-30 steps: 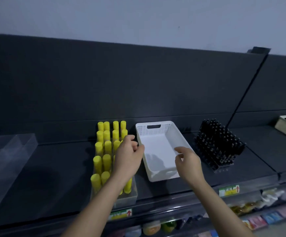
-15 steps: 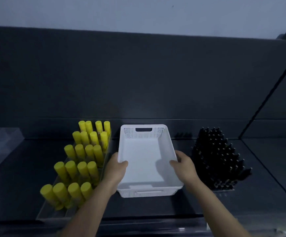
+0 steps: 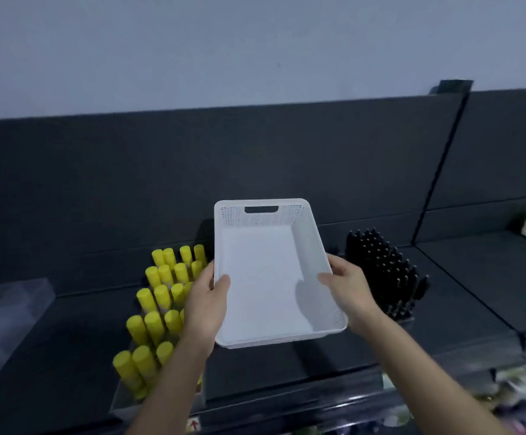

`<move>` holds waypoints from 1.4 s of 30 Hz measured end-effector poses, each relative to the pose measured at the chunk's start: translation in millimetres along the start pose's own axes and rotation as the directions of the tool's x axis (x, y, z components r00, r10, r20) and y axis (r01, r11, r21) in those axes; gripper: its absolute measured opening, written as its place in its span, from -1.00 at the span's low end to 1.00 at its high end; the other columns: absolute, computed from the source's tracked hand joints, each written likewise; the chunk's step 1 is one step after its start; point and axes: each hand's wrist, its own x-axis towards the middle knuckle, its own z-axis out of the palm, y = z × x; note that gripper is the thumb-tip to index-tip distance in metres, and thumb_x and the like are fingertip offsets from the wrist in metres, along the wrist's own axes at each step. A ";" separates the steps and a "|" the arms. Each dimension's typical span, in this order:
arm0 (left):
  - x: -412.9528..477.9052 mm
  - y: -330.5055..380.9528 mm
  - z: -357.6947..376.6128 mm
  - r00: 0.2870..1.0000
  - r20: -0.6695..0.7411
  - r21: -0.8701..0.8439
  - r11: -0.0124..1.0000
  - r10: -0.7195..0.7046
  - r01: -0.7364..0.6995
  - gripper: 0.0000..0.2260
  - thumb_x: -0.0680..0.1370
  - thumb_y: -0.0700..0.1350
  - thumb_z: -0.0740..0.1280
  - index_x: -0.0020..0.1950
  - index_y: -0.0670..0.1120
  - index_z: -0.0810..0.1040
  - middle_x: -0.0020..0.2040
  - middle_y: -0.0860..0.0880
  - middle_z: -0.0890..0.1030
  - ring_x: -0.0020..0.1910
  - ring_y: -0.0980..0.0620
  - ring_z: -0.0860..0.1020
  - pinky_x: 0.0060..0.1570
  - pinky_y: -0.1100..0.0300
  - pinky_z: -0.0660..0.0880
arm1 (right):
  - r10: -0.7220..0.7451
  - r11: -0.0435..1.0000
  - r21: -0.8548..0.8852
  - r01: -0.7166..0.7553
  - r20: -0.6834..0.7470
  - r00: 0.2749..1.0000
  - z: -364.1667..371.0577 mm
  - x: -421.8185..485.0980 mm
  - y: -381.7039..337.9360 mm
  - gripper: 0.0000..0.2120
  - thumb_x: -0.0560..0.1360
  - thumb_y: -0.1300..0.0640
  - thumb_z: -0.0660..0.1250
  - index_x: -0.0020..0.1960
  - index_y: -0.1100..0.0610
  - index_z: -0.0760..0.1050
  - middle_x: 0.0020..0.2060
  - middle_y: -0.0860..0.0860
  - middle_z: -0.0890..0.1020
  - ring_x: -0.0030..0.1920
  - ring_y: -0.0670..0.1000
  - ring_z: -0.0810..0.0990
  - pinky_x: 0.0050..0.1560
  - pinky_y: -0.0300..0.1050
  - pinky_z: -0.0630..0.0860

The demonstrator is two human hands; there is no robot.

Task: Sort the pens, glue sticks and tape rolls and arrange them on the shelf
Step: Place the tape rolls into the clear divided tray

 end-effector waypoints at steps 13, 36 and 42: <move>-72.9 60.8 60.3 0.905 0.359 -0.170 0.969 0.230 -0.179 -0.65 0.56 -0.18 0.16 0.02 0.26 0.59 -0.06 0.23 0.67 -0.11 0.19 0.65 -0.16 0.18 0.57 | -0.182 0.983 -0.058 0.173 -0.376 0.909 -98.7 -134.0 -56.4 -0.49 0.36 0.38 0.21 -0.01 -0.17 0.65 -0.17 -0.06 0.72 -0.21 0.04 0.70 -0.31 -0.06 0.62; -199.4 106.6 459.8 0.749 0.632 -0.178 0.978 0.197 -0.107 -0.65 0.59 -0.18 0.16 0.20 0.18 0.57 0.01 0.27 0.65 -0.01 0.20 0.62 -0.12 0.25 0.55 | -0.112 0.991 -0.024 0.128 -0.664 0.740 -491.9 -170.5 -32.1 -0.51 0.42 0.44 0.17 -0.02 -0.10 0.65 -0.21 -0.07 0.71 -0.26 -0.02 0.69 -0.36 -0.11 0.59; -214.3 117.9 552.4 0.734 0.653 -0.125 0.982 0.187 -0.139 -0.68 0.57 -0.19 0.16 0.07 0.16 0.60 -0.08 0.27 0.66 -0.11 0.24 0.62 -0.26 0.34 0.50 | -0.115 0.993 -0.077 0.086 -0.677 0.727 -581.2 -155.6 -25.0 -0.48 0.44 0.40 0.15 -0.10 -0.20 0.63 -0.19 -0.10 0.70 -0.23 -0.02 0.67 -0.27 -0.06 0.60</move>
